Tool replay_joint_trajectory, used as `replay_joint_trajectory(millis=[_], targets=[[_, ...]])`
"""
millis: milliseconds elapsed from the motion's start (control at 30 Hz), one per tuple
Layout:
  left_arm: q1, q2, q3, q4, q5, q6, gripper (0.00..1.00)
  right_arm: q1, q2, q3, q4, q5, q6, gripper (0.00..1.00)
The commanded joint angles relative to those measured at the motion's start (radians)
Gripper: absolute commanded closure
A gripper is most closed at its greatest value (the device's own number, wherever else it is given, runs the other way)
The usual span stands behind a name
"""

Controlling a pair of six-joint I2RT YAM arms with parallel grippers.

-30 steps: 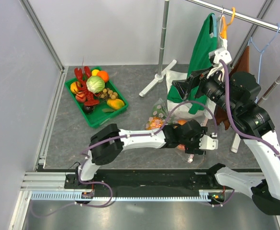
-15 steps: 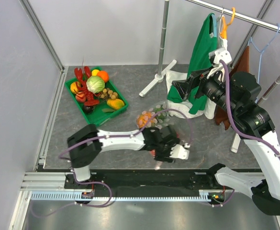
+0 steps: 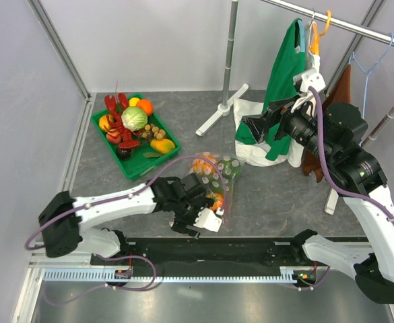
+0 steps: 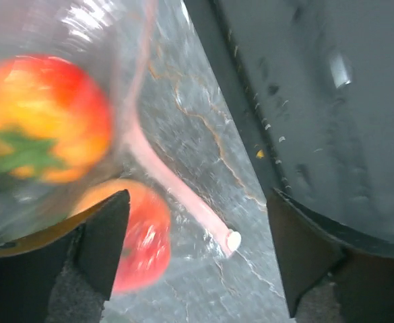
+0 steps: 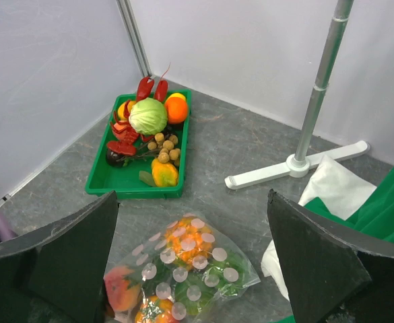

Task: Place the food in the zip-top bag and seal the zipper
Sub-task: Adjust the zipper food storage bag at the center of the board, then reset both arms

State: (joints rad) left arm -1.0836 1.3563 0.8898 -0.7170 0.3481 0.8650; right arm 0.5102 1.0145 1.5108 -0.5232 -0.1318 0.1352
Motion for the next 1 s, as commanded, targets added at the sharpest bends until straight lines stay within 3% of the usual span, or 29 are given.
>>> replay_joint_trajectory(millis=[0, 100, 233, 367, 500, 533, 633, 733, 967], targets=[[0.008, -0.186, 0.199, -0.062, 0.141, -0.125, 0.06, -0.002, -0.010, -0.027, 0.020, -0.008, -0.013, 0.02], [0.091, -0.201, 0.347, -0.105, 0.176, -0.292, 0.00, -0.004, -0.022, -0.076, 0.017, -0.020, 0.007, 0.02], [0.272, -0.146, 0.553, -0.252, 0.296, -0.476, 0.00, -0.007, -0.048, -0.122, 0.011, -0.078, 0.007, 0.02], [0.546, -0.109, 0.717, -0.361, 0.360, -0.586, 0.00, -0.015, -0.096, -0.198, -0.035, -0.230, -0.094, 0.02], [0.785, -0.072, 0.775, -0.484, 0.400, -0.616, 0.00, -0.015, -0.117, -0.288, -0.133, -0.275, -0.166, 0.02], [0.889, -0.075, 0.764, -0.499, 0.413, -0.629, 0.00, -0.016, -0.123, -0.302, -0.144, -0.288, -0.183, 0.02], [1.052, -0.094, 0.695, -0.513, 0.426, -0.643, 0.00, -0.015, -0.160, -0.351, -0.166, -0.264, -0.223, 0.02], [1.119, -0.146, 0.646, -0.484, 0.428, -0.629, 0.00, -0.016, -0.194, -0.392, -0.172, -0.244, -0.240, 0.02], [1.119, -0.255, 0.581, -0.431, 0.289, -0.590, 0.00, -0.015, -0.244, -0.394, -0.150, -0.180, -0.223, 0.02]])
